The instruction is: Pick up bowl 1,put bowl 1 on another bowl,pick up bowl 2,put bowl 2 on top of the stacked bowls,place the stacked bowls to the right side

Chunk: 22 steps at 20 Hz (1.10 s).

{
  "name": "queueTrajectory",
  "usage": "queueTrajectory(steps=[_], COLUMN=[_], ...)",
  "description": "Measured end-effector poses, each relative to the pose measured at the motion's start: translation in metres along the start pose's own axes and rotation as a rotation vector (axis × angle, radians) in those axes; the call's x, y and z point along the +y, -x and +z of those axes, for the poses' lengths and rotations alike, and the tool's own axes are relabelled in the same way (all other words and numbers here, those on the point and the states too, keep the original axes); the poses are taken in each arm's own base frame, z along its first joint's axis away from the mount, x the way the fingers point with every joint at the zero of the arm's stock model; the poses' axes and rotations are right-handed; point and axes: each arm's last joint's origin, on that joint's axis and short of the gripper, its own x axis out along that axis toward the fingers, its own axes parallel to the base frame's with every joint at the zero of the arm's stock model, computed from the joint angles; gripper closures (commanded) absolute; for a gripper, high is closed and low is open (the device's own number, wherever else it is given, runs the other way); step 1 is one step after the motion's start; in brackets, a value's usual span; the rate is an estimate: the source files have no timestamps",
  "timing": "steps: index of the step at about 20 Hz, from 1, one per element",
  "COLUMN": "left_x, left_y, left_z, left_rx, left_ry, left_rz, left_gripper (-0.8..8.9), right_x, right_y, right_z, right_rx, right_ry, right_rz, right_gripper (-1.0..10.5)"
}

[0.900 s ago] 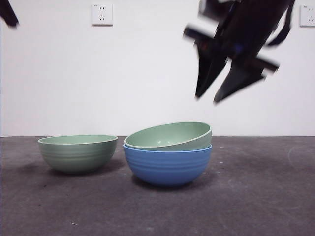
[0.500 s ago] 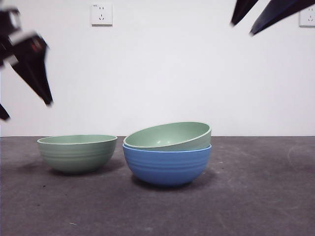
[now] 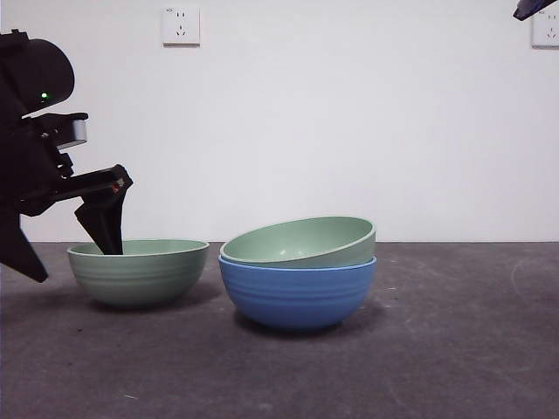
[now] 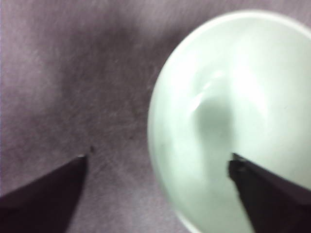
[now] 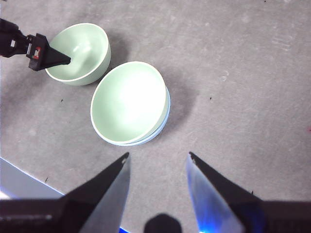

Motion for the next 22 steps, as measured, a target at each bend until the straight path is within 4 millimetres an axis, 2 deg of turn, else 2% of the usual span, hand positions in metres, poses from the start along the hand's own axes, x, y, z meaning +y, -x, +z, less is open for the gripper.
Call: queueTrajectory(steps=[2, 4, 10, 12, 14, 19, 22], left_x=[0.000, 0.000, -0.002, -0.005, -0.010, -0.045, -0.080], left_y=[0.000, 0.000, 0.003, 0.010, 0.026, 0.076, 0.089], left_z=[0.000, 0.001, 0.008, 0.018, 0.029, 0.049, 0.045], left_rx=[-0.003, -0.012, -0.044, -0.068, -0.099, -0.164, -0.152], left_ry=[0.008, 0.033, 0.071, 0.078, 0.071, -0.024, -0.136], left_rz=[-0.002, -0.003, -0.011, -0.028, -0.055, -0.186, -0.249], left_gripper=[7.36, 8.25, 8.22, 8.22, 8.22, 8.22, 8.22], right_x=[0.000, 0.000, -0.001, -0.001, -0.001, -0.001, -0.001], right_y=[0.000, 0.000, 0.000, 0.000, -0.001, -0.003, -0.005], right_z=[0.000, 0.000, -0.004, -0.004, -0.004, -0.003, -0.003], right_rx=[0.001, 0.006, 0.039, 0.042, 0.045, 0.054, 0.060], right_ry=[0.000, 0.000, -0.003, -0.003, -0.004, -0.004, -0.005], right_rz=[0.000, -0.001, -0.006, -0.007, -0.008, -0.009, -0.010], right_gripper=[7.6, 7.6, 7.6, 7.6, 7.6, 7.6, 7.6])
